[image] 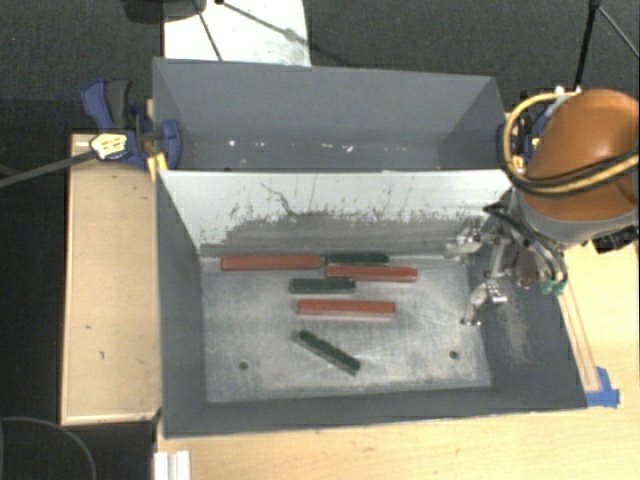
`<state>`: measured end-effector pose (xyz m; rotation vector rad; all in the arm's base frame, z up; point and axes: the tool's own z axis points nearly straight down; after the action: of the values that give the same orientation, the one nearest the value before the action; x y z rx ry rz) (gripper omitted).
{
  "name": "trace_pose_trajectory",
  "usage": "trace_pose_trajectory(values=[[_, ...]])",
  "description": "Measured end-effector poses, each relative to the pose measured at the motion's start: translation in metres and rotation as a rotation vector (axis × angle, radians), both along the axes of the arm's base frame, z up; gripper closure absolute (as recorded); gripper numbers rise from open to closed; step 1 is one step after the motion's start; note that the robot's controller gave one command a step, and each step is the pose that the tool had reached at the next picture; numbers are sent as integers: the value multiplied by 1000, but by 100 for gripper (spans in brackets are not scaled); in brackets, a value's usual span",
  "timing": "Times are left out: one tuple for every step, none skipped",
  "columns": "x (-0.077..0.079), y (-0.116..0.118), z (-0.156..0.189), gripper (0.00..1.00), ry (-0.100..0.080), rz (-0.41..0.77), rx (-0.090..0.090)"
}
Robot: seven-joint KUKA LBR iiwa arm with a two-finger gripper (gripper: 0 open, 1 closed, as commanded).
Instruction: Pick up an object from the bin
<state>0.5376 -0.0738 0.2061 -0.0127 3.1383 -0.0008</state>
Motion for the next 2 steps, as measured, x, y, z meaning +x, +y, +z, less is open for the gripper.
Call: trace_pose_trajectory(values=[[0, 0, 0, 0, 0, 1, 0], [1, 24, -48, 0, -7, 9, -1]])
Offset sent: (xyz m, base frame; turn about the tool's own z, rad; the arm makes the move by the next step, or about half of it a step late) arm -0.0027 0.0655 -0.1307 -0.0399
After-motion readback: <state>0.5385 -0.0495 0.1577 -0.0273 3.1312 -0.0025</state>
